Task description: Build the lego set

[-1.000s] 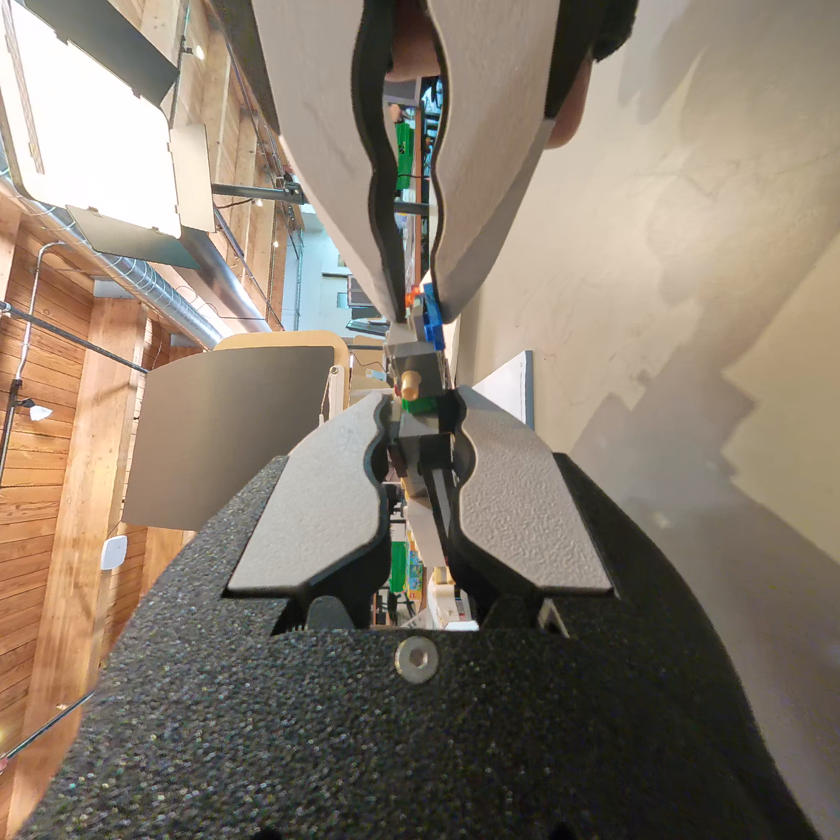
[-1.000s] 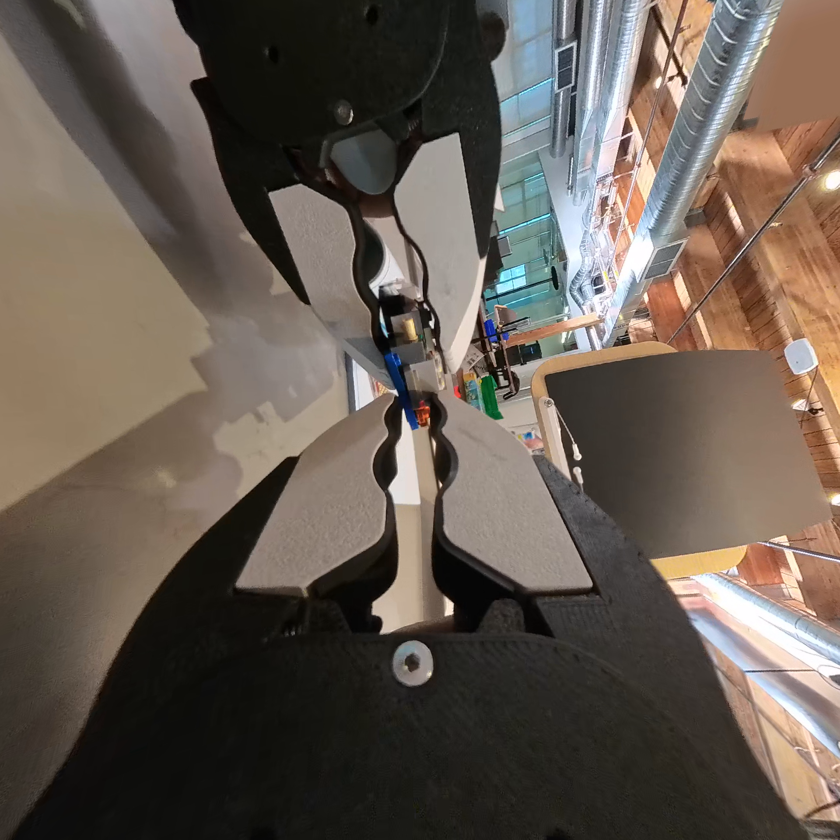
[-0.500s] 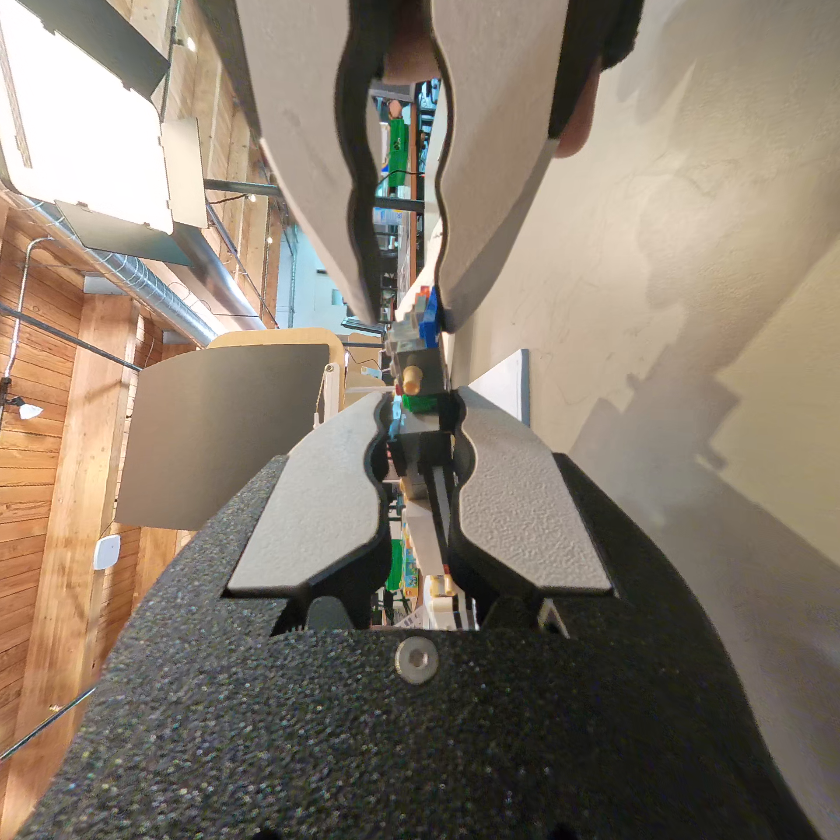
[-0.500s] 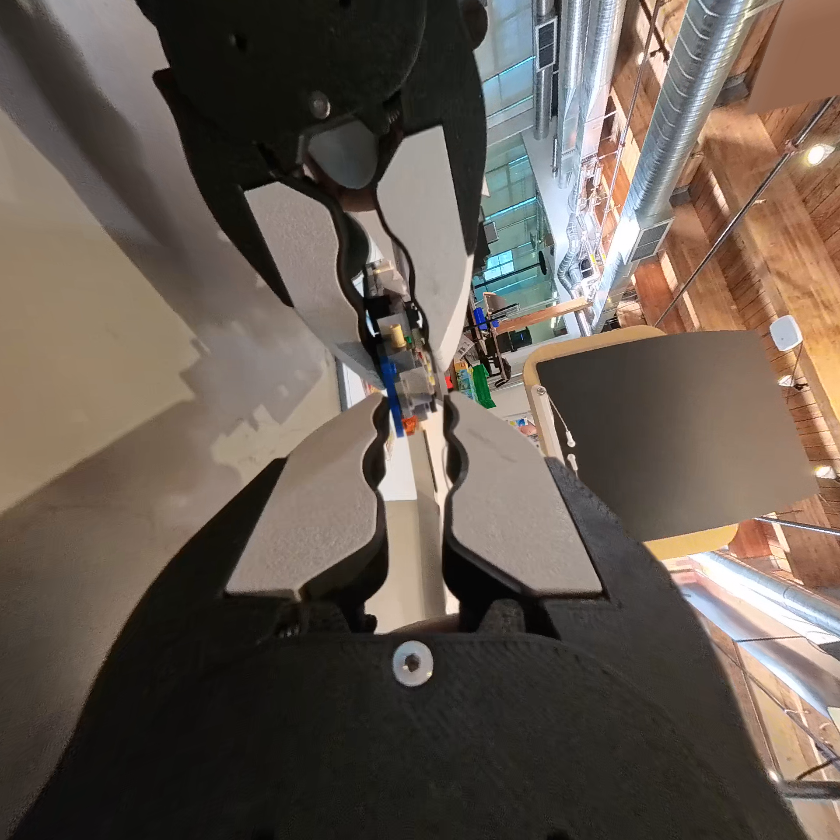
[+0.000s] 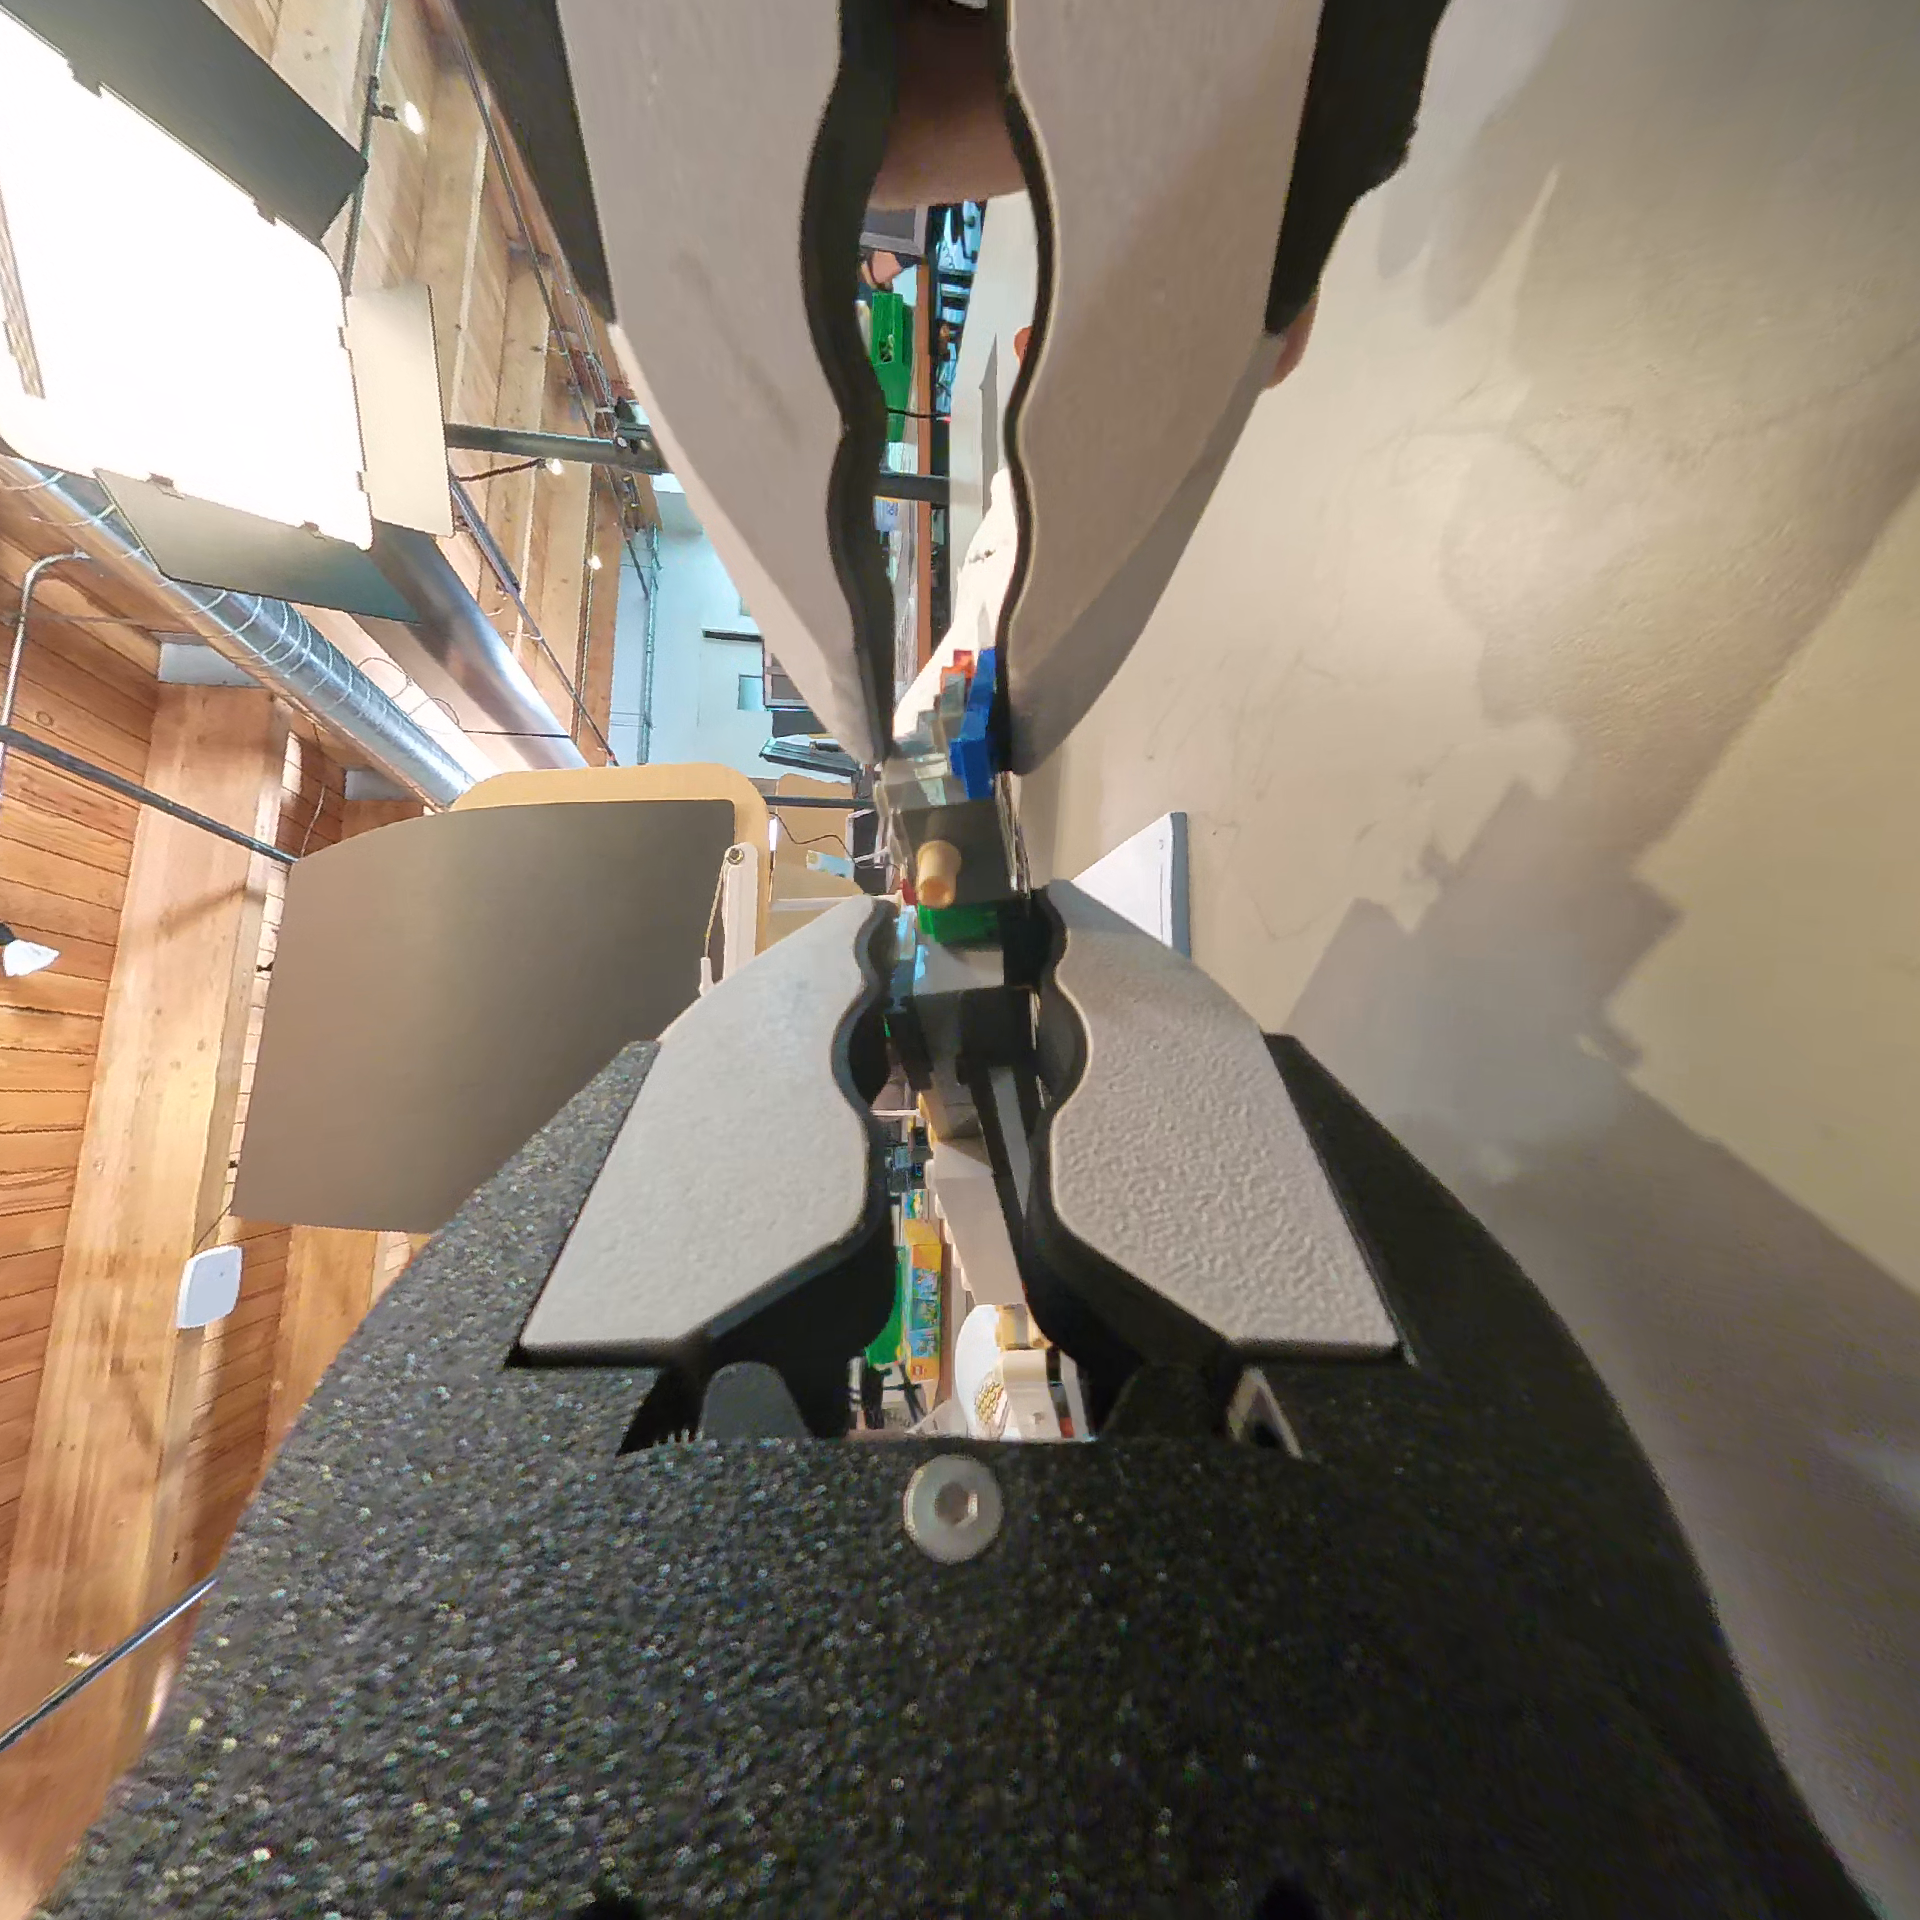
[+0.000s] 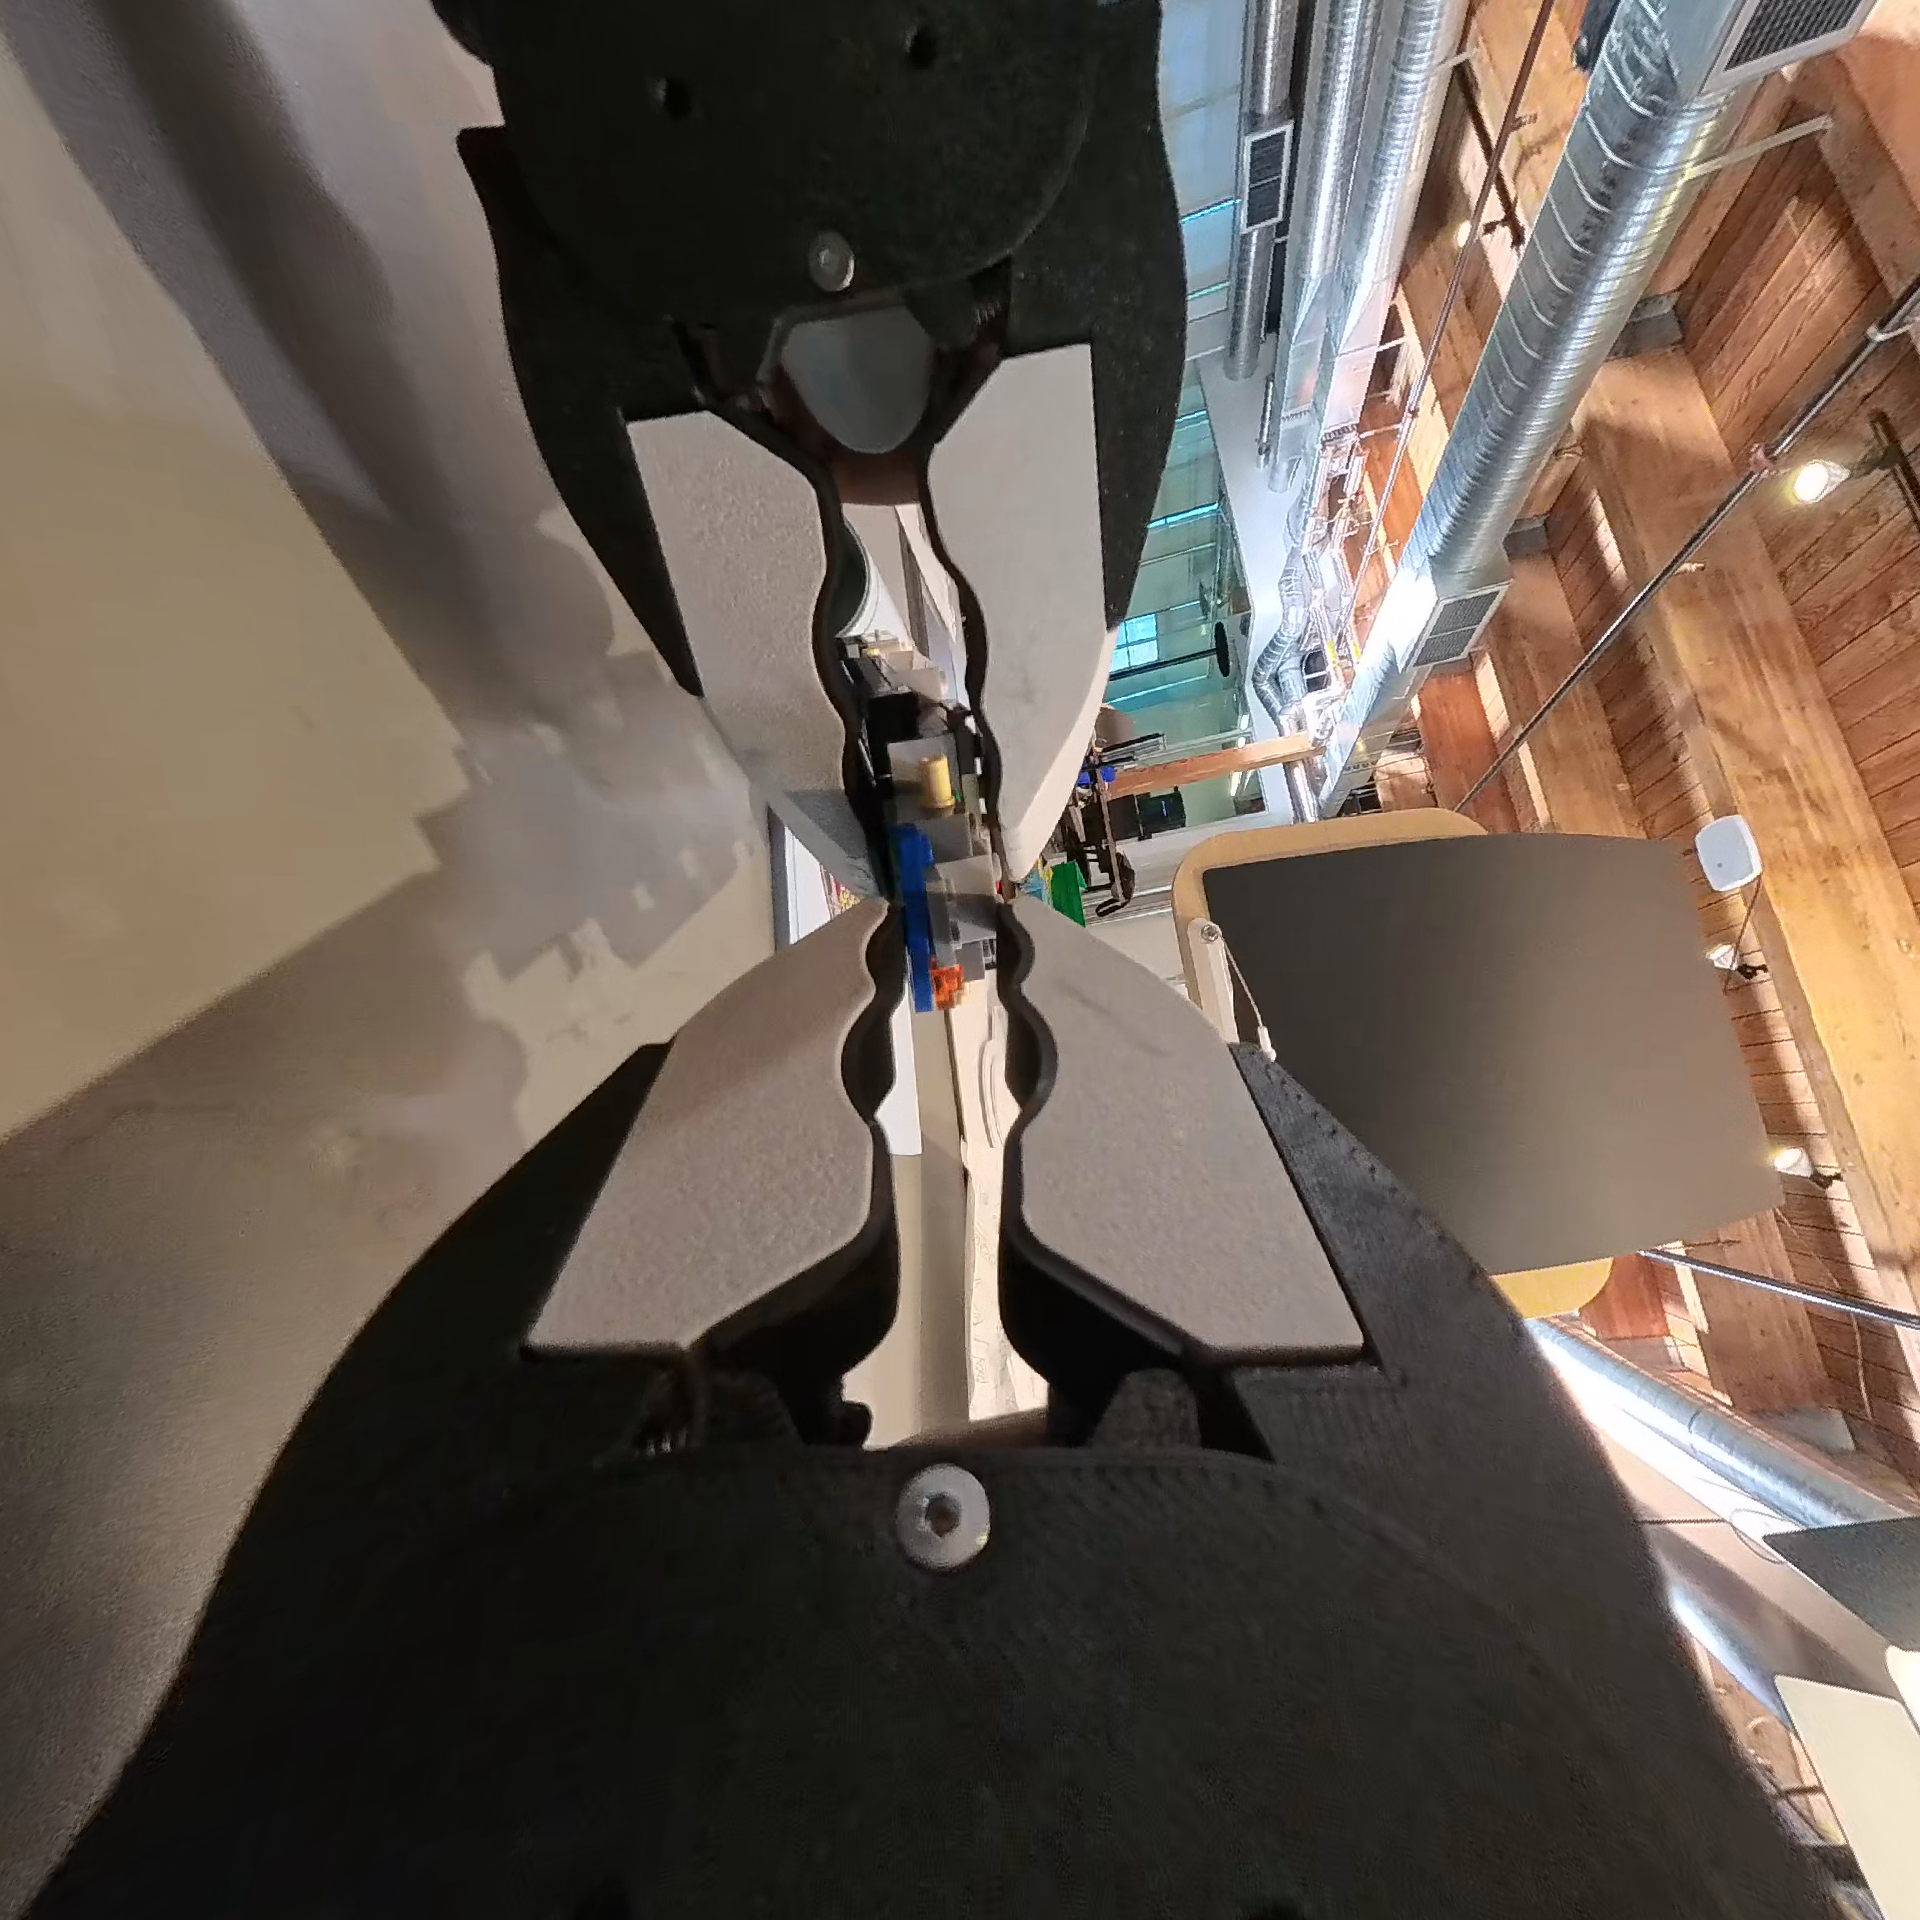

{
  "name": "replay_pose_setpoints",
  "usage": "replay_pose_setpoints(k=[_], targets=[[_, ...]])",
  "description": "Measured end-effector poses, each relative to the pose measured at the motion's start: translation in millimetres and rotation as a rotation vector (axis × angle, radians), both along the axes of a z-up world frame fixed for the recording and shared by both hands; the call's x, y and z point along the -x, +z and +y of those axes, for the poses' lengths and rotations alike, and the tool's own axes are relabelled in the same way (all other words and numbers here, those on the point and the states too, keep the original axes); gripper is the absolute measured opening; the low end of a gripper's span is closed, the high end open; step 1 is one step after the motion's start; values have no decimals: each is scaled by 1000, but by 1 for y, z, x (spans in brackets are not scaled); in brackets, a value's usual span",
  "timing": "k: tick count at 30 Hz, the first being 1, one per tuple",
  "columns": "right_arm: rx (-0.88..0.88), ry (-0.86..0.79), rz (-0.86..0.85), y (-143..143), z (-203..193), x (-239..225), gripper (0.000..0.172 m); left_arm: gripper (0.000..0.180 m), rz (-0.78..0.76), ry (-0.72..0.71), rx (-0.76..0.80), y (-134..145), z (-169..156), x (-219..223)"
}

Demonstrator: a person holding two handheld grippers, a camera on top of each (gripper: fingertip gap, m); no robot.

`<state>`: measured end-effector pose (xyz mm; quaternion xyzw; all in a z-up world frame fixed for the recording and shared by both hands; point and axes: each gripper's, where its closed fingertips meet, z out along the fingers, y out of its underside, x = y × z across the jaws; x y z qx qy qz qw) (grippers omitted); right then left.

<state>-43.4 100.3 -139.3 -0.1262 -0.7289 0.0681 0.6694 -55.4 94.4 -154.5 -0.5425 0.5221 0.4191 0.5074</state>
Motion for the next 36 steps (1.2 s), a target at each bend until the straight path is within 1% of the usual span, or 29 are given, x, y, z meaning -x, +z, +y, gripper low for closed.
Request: replay_pose_setpoints(k=[9,12,13,14,15,18,27,32,36], targets=[[-11,9,-39,-3,0,-1,16,24,28,-7,20,-4,0,-2],[8,10,-26,-1,0,-1,16,25,6,-9,18,-2,0,-2],[11,11,-19,0,-1,-1,17,25,-2,-12,19,-2,0,-2],[13,8,-11,1,0,-1,22,25,-5,-13,24,-2,0,-2],[14,7,-14,0,0,0,23,25,-5,-12,21,-3,0,-1],[12,16,-22,-1,-1,-1,19,25,-13,-12,24,-3,1,-2],[22,48,-18,1,-5,-4,17,25,-55,-2,30,-3,3,2],[13,58,-27,0,-5,-6,12,25,-54,-4,20,1,7,3],[0,56,-31,-1,-5,-5,11,25,-49,-9,17,3,13,5]])
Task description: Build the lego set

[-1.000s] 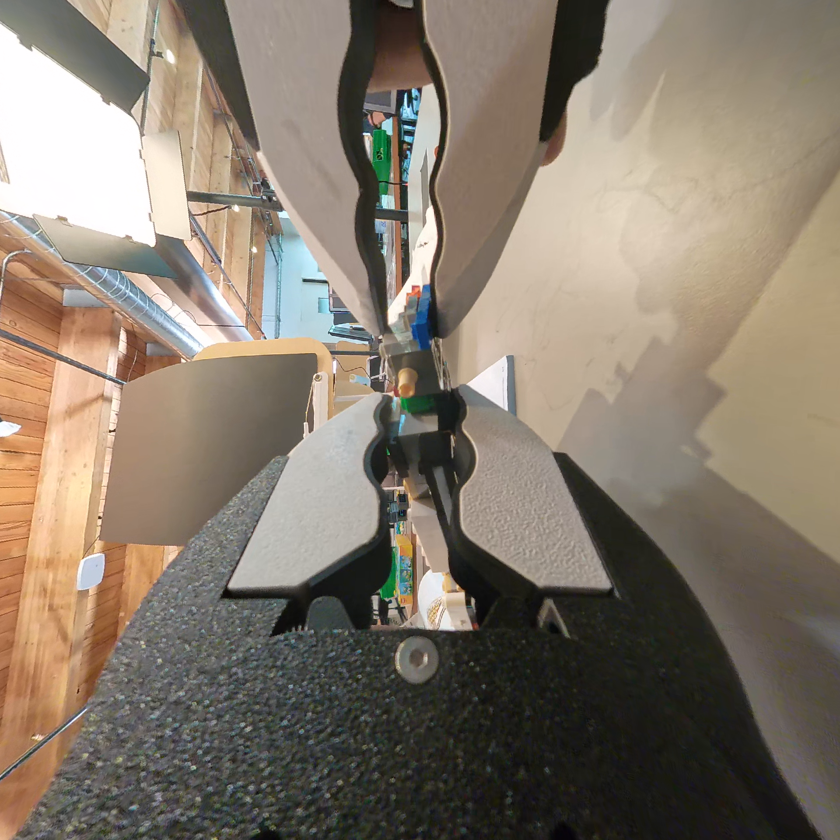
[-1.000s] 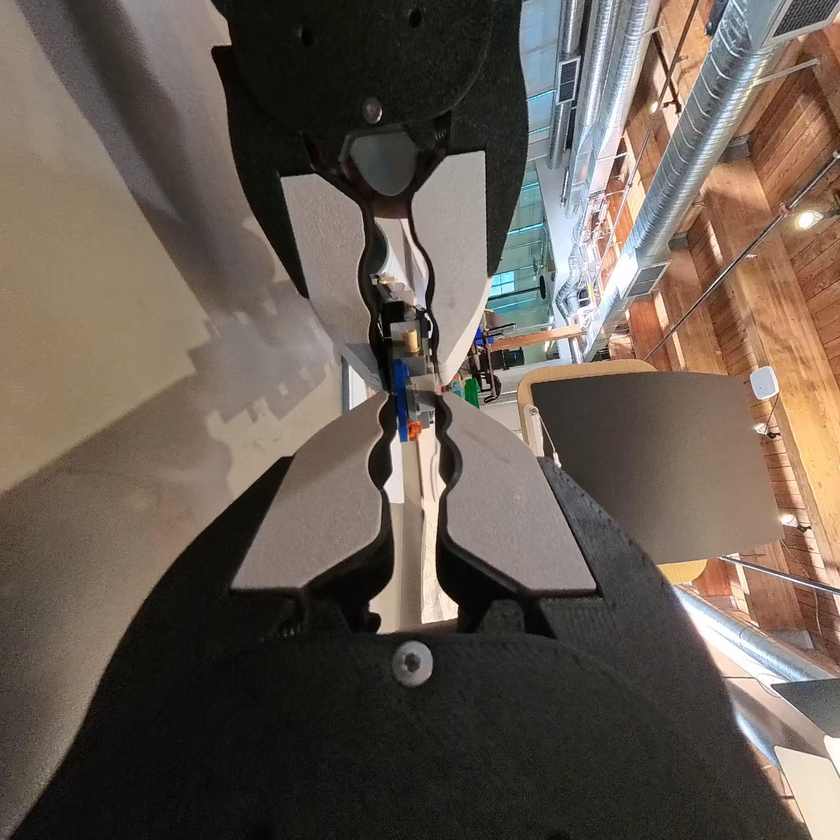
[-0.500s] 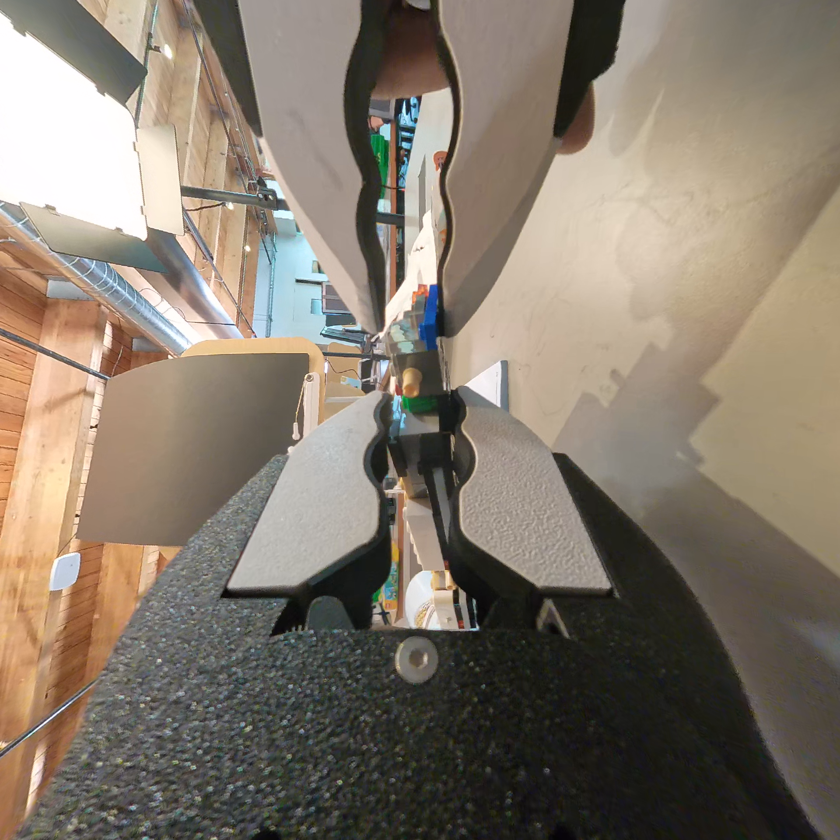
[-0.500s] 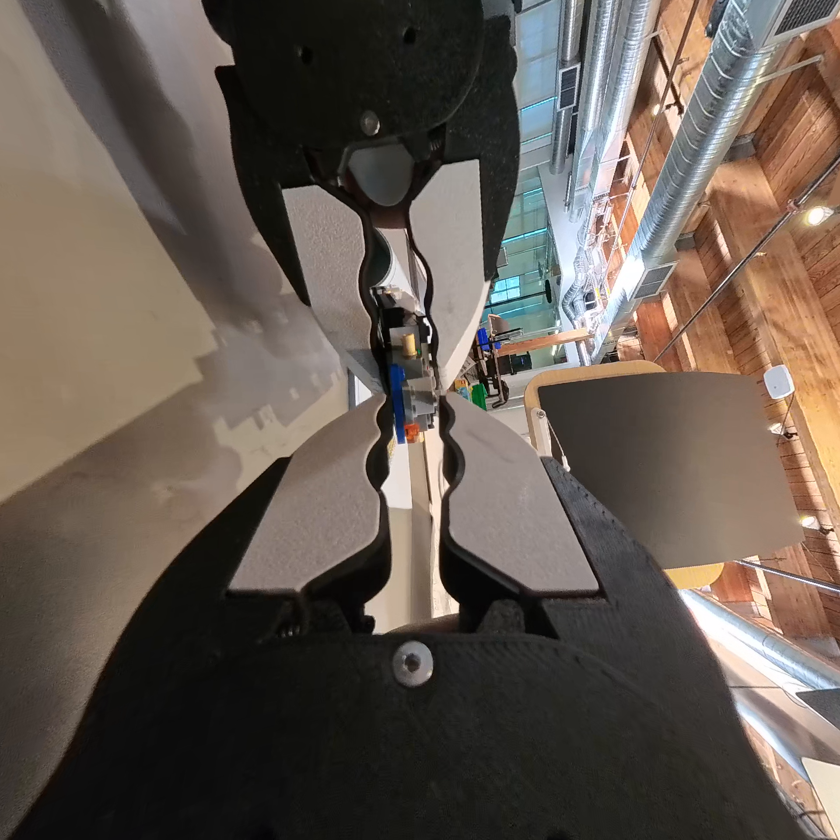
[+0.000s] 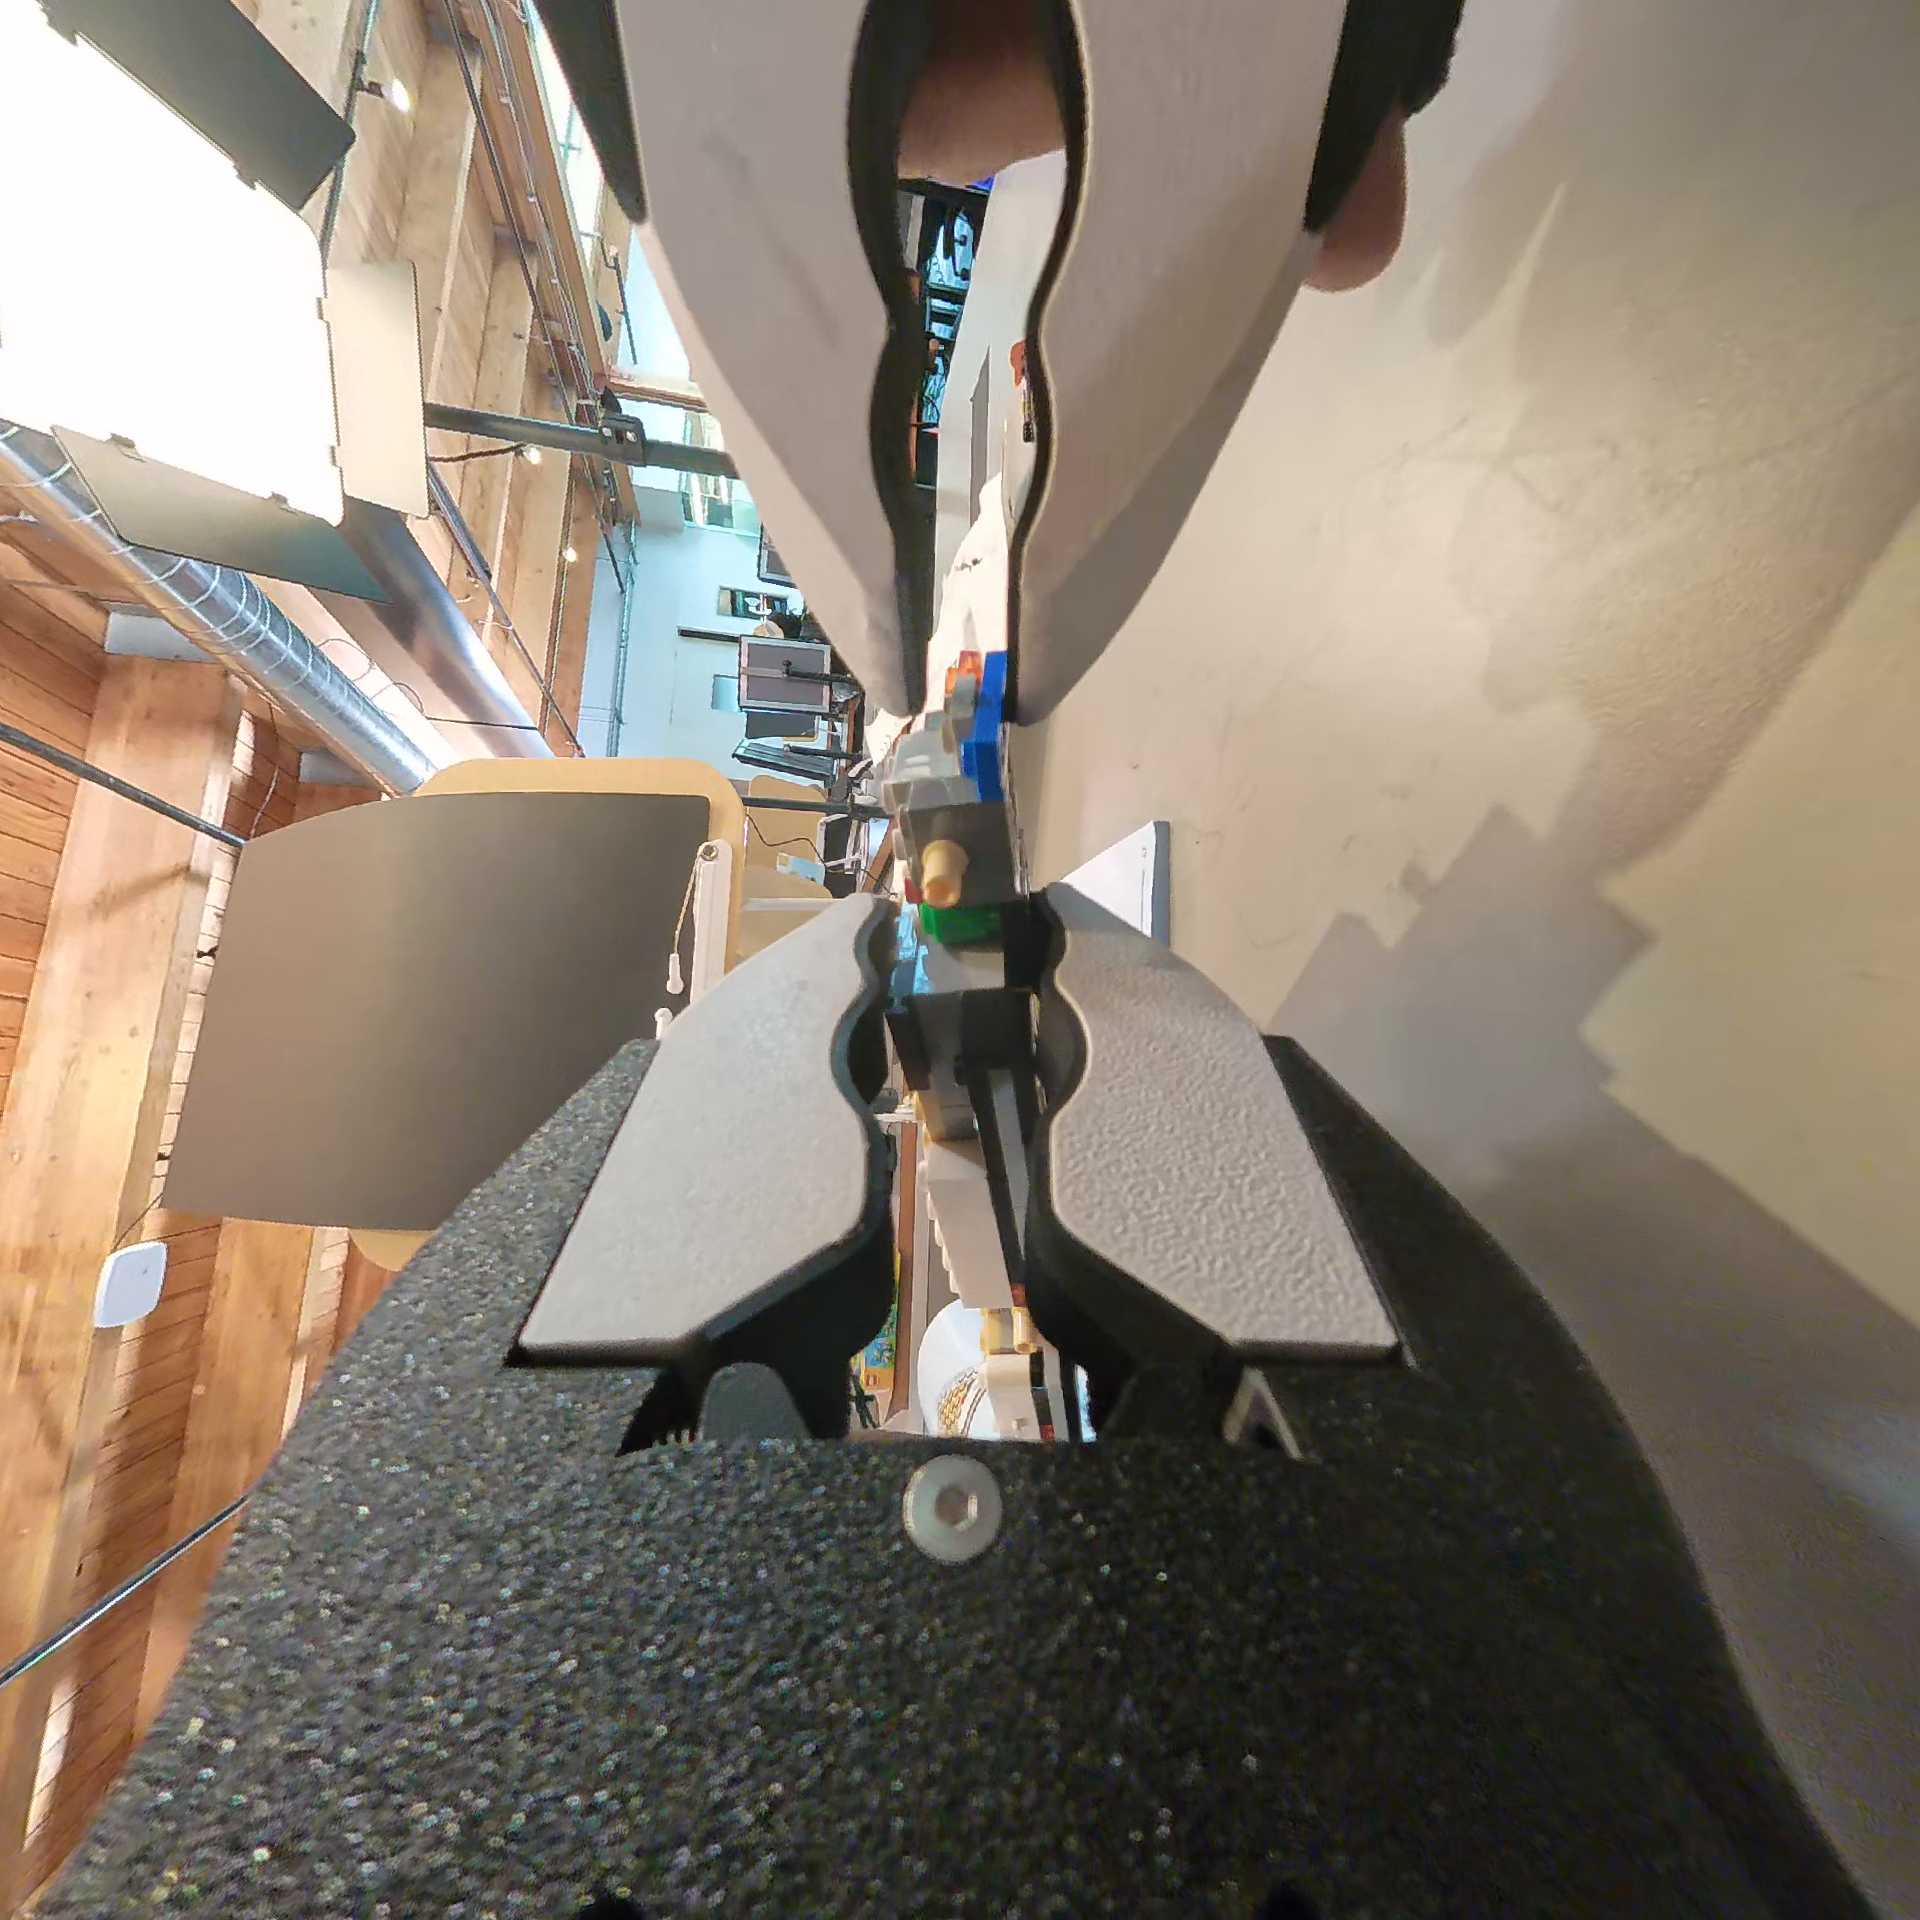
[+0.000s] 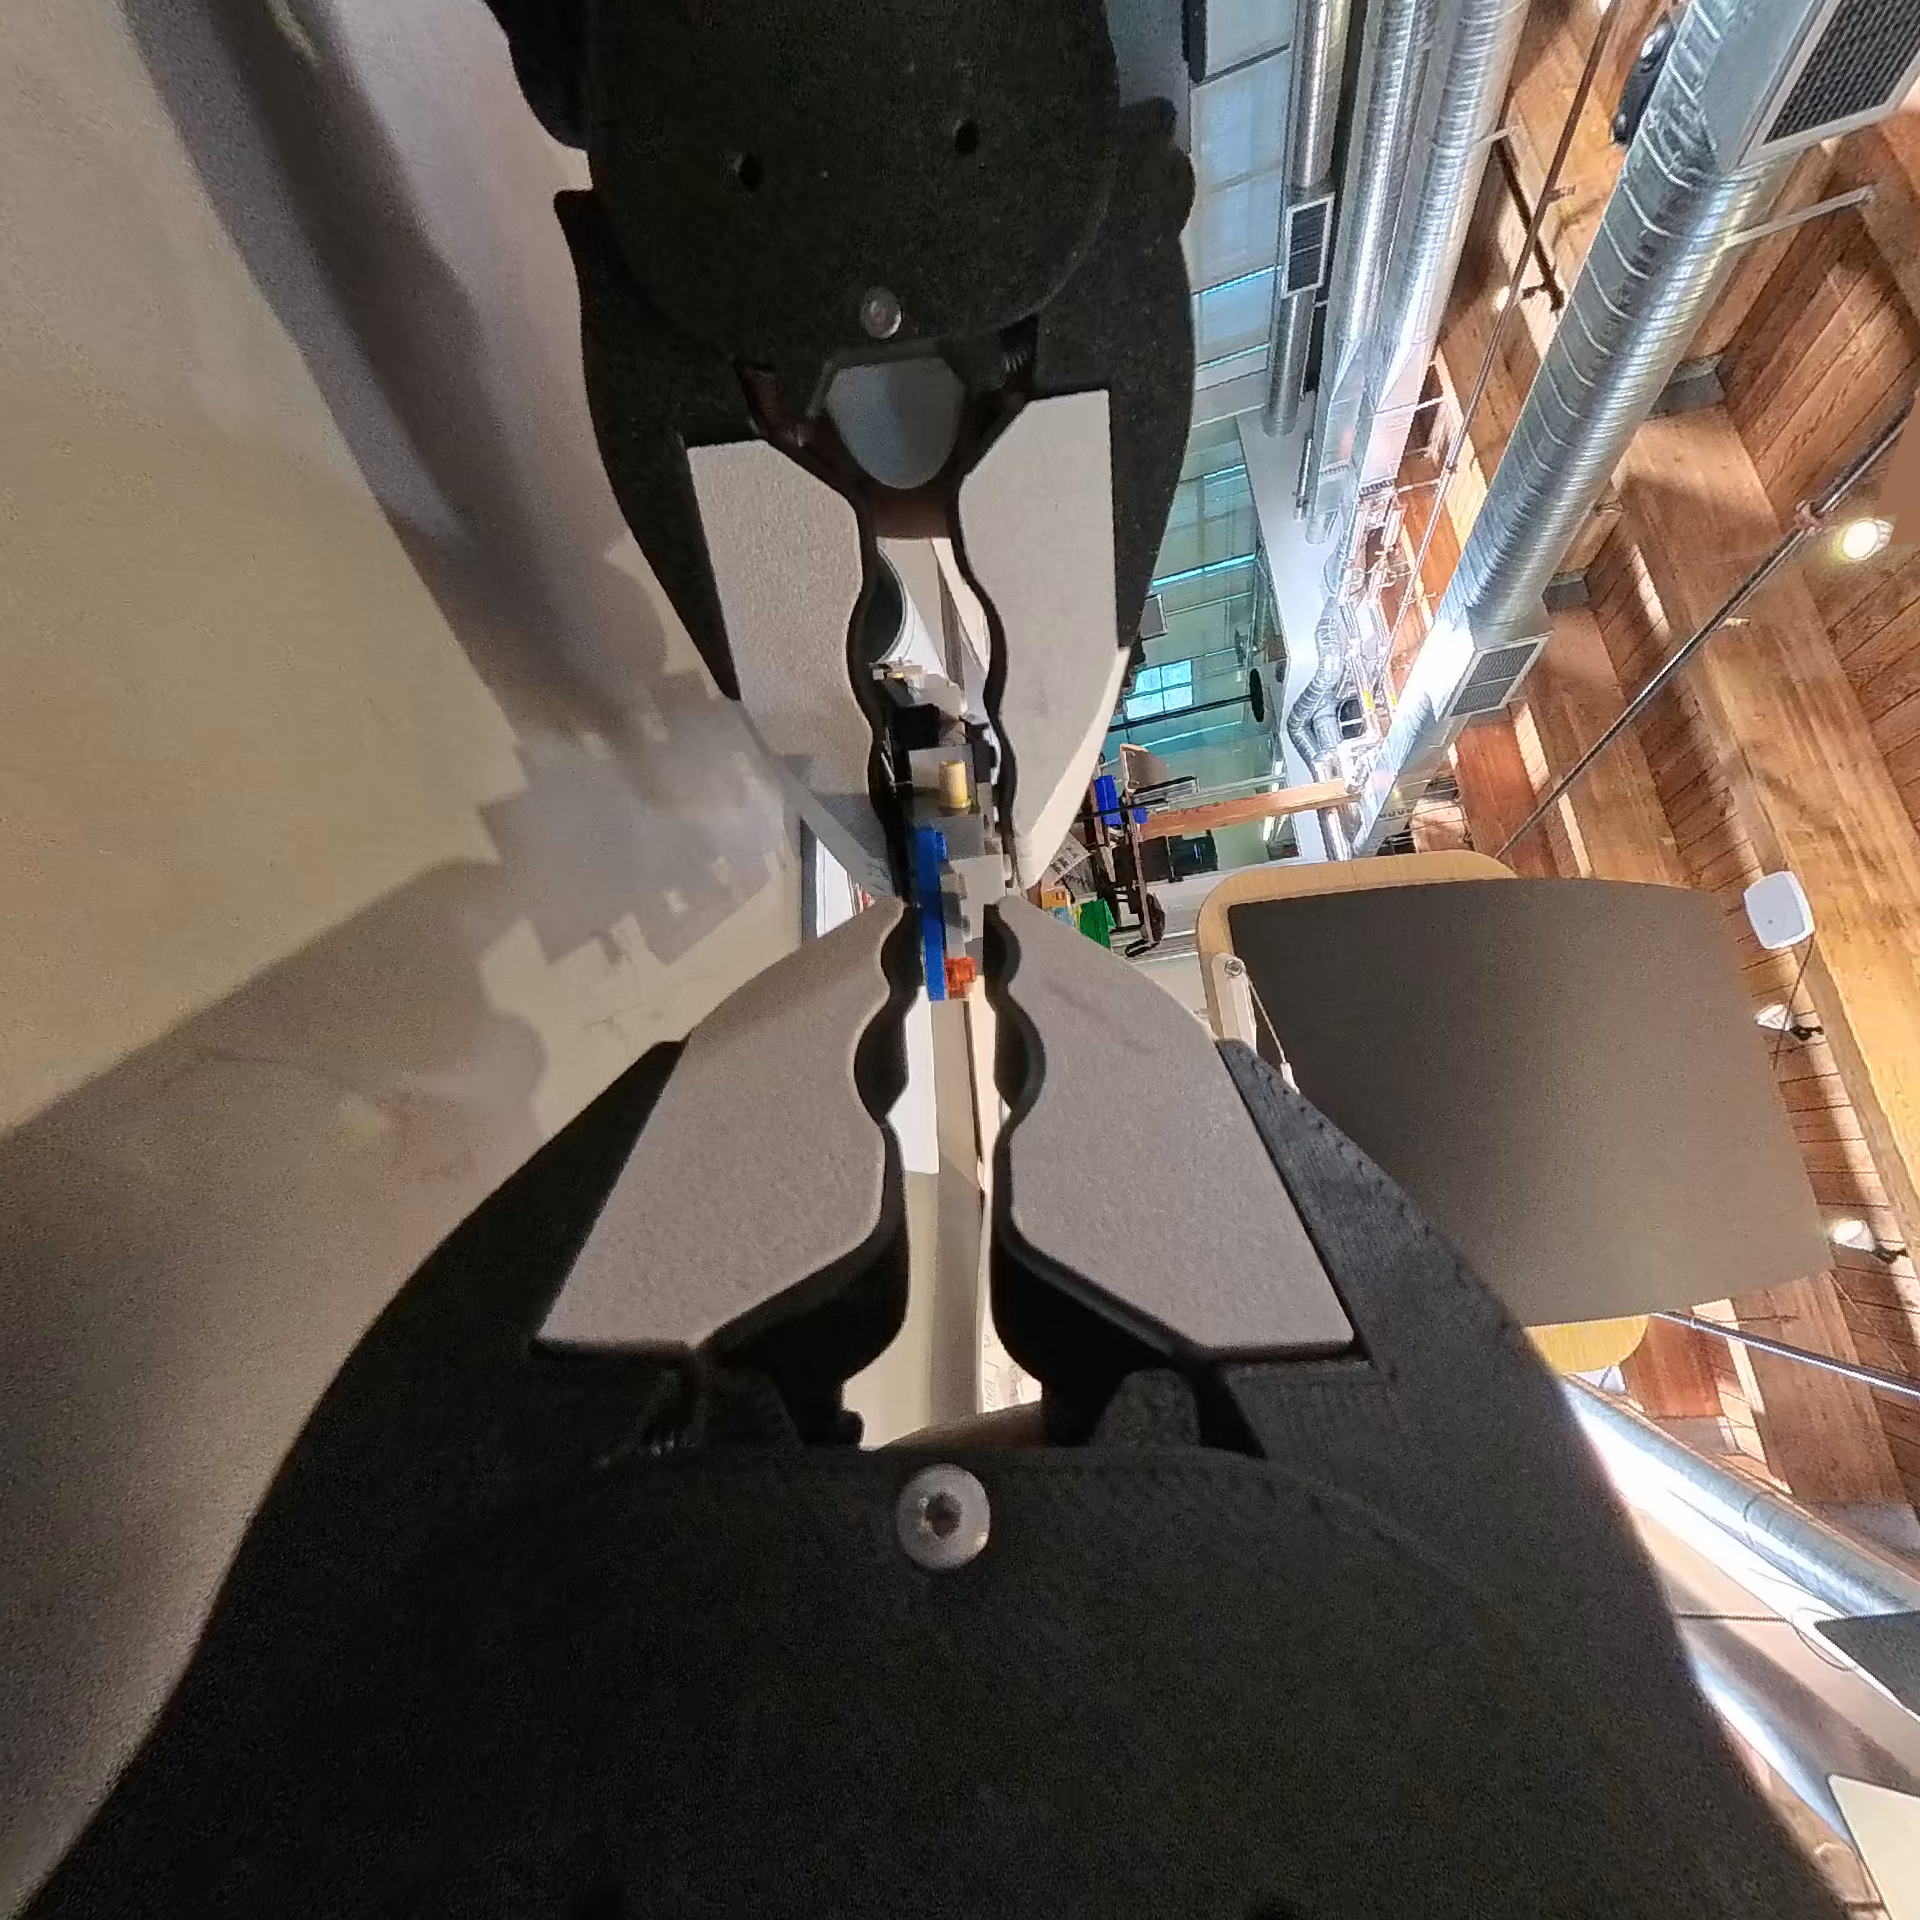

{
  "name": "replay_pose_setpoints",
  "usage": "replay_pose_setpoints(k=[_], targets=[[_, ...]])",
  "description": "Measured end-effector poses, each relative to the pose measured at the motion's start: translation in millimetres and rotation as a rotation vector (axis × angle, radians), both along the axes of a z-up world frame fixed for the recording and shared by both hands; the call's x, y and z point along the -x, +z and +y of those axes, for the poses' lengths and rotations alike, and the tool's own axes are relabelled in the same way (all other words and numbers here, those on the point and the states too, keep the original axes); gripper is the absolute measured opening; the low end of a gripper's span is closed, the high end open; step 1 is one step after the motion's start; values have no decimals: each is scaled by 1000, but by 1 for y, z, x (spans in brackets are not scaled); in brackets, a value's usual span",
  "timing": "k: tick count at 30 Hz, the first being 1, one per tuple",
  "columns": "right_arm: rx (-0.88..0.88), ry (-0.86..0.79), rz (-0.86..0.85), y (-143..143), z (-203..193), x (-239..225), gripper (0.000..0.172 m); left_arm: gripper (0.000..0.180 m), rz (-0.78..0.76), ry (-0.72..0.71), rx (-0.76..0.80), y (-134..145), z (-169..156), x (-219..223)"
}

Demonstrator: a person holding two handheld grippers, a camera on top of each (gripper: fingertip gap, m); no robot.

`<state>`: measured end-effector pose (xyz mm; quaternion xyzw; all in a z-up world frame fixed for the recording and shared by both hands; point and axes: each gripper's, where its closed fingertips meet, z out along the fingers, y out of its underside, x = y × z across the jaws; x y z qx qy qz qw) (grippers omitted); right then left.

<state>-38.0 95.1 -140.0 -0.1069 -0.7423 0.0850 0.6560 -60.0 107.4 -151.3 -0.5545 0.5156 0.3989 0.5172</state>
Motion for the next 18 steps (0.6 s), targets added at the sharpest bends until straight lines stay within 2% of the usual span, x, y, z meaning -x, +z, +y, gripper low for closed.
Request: replay_pose_setpoints(k=[11,18], targets=[[-28,2,-16,-3,0,0,9,24,17,-10,-6,6,17,1],[-30,13,-40,-5,-1,-1,8,24,38,-14,-1,3,13,0]])
